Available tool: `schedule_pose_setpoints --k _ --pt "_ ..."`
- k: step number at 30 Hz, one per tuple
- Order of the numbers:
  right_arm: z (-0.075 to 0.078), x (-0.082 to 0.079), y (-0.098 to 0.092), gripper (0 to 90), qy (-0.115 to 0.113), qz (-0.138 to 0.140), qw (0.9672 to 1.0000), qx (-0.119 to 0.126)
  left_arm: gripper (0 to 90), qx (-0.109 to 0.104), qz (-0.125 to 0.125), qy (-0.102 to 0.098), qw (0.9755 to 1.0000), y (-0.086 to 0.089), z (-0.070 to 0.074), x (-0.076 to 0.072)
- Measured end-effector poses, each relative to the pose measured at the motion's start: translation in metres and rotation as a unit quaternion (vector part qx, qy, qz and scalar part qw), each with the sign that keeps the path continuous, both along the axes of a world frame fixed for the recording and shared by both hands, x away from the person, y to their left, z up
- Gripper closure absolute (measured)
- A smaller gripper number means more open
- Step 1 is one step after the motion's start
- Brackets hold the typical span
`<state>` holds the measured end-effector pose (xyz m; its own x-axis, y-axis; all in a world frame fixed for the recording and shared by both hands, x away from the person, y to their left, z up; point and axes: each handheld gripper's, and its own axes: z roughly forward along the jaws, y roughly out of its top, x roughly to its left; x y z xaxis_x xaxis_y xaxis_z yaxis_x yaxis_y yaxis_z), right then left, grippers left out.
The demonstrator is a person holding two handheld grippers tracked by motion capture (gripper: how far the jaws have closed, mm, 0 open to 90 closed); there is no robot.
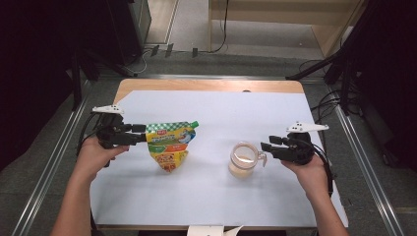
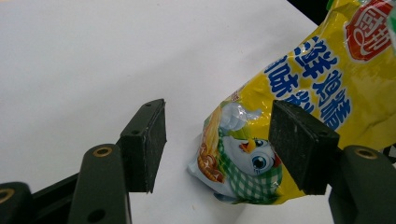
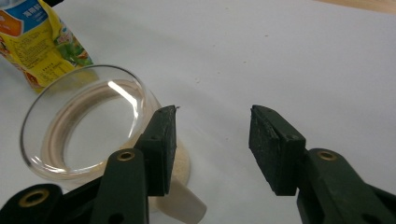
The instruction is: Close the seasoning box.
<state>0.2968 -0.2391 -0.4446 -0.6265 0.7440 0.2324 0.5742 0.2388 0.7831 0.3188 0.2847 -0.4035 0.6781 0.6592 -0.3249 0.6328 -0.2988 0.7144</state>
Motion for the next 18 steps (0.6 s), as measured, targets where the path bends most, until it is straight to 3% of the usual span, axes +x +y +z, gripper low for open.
schedule_pose_setpoints --k 10,12,18 --pt "-0.006 0.003 -0.009 45.3 0.004 -0.017 0.9998 -0.004 37.6 0.001 0.003 0.001 1.0000 0.001 -0.002 0.001" --pt "-0.009 0.004 -0.013 40.2 0.002 -0.021 0.9998 0.000 37.5 0.002 0.002 0.003 1.0000 0.001 -0.002 0.001" --pt "-0.012 0.005 -0.018 39.4 -0.006 -0.028 0.9996 -0.001 37.5 0.001 0.004 0.003 1.0000 0.001 -0.003 0.001"
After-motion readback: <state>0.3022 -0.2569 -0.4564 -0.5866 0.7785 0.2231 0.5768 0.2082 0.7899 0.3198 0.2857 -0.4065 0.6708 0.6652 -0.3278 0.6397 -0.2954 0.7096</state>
